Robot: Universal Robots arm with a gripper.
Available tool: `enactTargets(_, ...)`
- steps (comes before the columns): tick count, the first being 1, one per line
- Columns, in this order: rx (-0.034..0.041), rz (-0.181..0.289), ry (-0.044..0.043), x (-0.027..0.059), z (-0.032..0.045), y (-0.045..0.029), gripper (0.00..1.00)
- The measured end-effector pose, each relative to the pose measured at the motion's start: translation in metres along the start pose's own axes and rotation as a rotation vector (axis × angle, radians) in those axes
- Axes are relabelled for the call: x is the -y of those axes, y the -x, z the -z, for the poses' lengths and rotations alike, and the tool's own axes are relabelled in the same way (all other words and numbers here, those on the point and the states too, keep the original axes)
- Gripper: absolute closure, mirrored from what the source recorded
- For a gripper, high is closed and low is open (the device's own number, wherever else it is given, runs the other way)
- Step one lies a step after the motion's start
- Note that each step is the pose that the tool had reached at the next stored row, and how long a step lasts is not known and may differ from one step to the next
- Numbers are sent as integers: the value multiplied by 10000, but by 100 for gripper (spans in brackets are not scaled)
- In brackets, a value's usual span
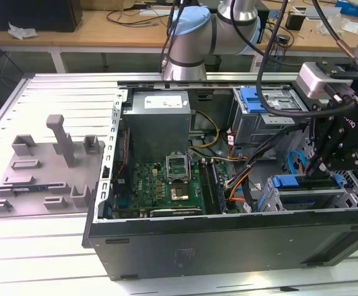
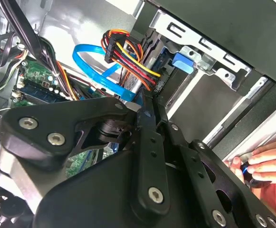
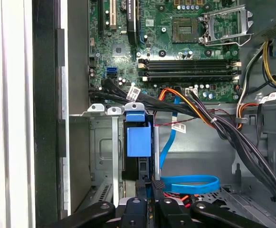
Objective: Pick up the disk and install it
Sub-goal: 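Insert the second disk wire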
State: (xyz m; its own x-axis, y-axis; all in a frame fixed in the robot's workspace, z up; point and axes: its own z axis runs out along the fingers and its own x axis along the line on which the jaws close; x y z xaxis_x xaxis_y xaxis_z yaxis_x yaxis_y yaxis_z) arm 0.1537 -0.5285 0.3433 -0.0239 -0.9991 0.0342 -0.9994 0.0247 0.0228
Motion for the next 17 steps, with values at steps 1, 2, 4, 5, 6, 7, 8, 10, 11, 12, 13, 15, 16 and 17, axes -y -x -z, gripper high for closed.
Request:
enactTargets(1, 0, 8, -1, 0, -6, 0, 84)
enactTargets(2, -1, 18, -1, 0, -14, 1, 84)
enactTargets(4, -3, 28, -2, 1, -22, 1, 84)
enactTargets(5, -4, 33, -2, 1, -27, 1, 84)
enactTargets(6, -5, 36, -2, 1, -30, 1, 84)
enactTargets(7, -4, 39, -2, 1, -32, 1, 84)
enactTargets(8, -2, 46, -2, 1, -34, 1, 84)
enactTargets(10, -1, 53, -2, 1, -34, 1, 84)
enactTargets(11, 4, 59, -2, 1, -34, 1, 77)
enactTargets(12, 4, 64, -3, 0, -9, -2, 77)
enactTargets(13, 0, 67, -3, -1, 37, -6, 70)
enactTargets(15, 4, 71, -3, -2, 93, -9, 70)
enactTargets(16, 5, 72, -3, -3, 122, -10, 70)
enactTargets(17, 5, 75, -3, -3, 149, -11, 70)
